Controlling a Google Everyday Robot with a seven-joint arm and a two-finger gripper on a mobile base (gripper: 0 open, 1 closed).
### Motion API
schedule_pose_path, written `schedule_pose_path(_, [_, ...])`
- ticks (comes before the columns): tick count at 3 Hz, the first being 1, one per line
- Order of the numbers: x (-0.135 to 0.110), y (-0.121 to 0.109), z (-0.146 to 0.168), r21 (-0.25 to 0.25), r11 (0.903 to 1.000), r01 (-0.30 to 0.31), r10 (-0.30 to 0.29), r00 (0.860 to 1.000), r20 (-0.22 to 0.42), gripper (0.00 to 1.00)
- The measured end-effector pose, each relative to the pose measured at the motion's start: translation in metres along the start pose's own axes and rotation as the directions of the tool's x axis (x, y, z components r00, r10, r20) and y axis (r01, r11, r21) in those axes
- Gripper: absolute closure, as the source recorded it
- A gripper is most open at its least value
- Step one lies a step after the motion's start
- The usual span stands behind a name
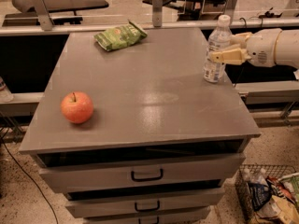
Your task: Move blue plastic bottle near green jalapeno chip bag
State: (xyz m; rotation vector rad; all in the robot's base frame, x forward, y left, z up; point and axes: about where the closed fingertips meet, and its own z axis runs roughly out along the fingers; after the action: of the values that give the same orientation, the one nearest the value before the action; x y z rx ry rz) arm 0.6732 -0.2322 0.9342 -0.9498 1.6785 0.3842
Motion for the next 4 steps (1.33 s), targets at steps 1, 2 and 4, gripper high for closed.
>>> schedule_pose_path(1, [-0.021,-0.011,-0.019,0.024,0.9992,0.031,-0.033,0.998,0.049,0.84])
schedule_pose_path(2, [-0.065,-0.033,-0.057,0.087,0.9898,0.113,-0.121,0.988,0.091,1.00])
schedule_pose_path(4, [-0.076,-0.044,-0.043,0.124,0.9859,0.112,-0.127,0.984,0.121,1.00])
